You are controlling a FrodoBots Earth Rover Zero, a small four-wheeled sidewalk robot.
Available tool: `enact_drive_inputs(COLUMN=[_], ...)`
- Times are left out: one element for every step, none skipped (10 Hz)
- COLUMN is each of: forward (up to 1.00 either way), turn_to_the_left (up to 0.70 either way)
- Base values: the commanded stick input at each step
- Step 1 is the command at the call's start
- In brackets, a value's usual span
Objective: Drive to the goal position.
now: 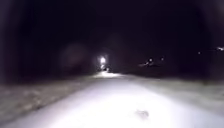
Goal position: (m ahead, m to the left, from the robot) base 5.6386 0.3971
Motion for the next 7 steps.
enact_drive_inputs(forward=[0.70, 0.70, 0.70, 0.70, 0.70, 0.70, 0.70], turn_to_the_left=[0.00, 0.00, 0.00, 0.00, 0.00, 0.00, 0.00])
